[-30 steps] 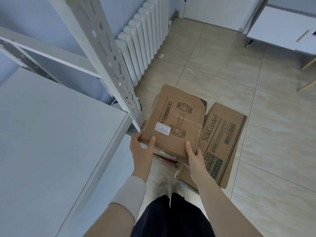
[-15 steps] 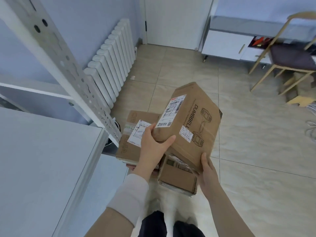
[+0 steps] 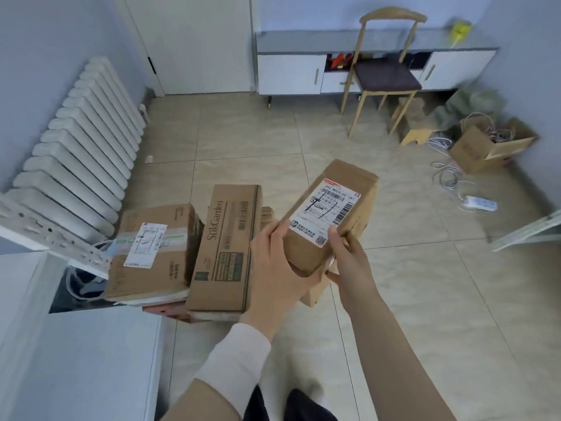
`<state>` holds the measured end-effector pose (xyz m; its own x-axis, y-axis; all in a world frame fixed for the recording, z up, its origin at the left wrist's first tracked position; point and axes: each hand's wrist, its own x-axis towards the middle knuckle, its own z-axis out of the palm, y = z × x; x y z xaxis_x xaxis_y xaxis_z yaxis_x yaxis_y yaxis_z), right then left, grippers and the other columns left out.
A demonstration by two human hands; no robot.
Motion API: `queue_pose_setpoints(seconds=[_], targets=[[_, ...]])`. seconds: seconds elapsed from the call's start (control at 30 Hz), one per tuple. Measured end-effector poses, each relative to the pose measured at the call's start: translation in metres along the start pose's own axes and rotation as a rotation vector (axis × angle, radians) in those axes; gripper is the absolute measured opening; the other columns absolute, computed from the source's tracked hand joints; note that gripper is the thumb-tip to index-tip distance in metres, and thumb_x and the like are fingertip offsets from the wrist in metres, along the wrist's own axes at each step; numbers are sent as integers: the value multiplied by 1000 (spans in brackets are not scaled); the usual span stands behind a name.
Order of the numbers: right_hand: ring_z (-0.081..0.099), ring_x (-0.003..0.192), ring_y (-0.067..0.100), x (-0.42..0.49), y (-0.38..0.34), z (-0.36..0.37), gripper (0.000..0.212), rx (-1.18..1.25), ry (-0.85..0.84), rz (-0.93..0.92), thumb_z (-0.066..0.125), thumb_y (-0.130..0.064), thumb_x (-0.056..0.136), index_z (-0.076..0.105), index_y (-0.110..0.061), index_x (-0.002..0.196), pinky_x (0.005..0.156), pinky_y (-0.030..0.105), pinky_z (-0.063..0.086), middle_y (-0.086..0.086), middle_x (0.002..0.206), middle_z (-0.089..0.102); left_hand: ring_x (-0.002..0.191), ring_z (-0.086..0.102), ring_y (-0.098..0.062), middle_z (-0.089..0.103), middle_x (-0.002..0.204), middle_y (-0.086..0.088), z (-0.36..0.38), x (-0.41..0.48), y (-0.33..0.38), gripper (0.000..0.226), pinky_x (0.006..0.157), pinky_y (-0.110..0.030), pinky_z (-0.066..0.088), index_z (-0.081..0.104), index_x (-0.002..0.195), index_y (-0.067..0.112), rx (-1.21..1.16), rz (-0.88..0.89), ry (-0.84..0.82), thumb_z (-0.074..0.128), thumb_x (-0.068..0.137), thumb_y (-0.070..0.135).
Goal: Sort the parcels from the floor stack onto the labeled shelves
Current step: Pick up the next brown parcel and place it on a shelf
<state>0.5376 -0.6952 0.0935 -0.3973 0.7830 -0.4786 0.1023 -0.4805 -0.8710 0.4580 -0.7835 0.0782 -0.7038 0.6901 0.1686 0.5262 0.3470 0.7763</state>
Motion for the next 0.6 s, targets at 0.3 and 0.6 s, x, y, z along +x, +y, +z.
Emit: queue_pose_setpoints(seconds=[0.3,0.6], targets=[[56,118,12,-6,2,-67,47,227,-49,-14,57,-21,93,41,-22,137,97,45,48,-3,130,58,125,28,-4,28,133,23,17,-14,33,78,103,-1,17,30,135,30,-75,134,-180,58,70,60],[58,117,12,10,-18,-47,45,111,-185,-65,56,-27,90,46,-27,134,99,43,48,-6,125,63,111,49,5,46,139,3,1,38,38,44,85,0,38,43,135,17,-359,-274,-240,53,93,25]])
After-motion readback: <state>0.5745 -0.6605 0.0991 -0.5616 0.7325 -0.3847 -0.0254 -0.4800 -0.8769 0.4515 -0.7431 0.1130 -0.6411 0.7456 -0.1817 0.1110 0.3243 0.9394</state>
